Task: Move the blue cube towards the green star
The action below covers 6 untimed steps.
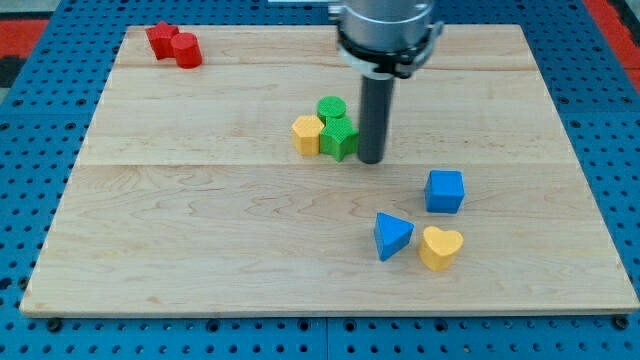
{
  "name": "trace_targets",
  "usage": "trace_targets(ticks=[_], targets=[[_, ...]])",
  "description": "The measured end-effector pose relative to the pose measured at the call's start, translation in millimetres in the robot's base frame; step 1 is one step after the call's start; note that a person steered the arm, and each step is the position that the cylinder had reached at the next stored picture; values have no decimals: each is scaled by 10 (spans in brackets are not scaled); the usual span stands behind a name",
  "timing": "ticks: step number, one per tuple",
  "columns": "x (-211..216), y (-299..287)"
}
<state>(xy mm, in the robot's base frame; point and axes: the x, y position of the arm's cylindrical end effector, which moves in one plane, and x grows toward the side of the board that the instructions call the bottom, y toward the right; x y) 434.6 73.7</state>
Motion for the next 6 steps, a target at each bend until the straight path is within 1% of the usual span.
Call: trace_targets(ticks=[1,2,3,4,6], targets=[[79,564],[226,981],[706,1067],[972,990],[579,761]])
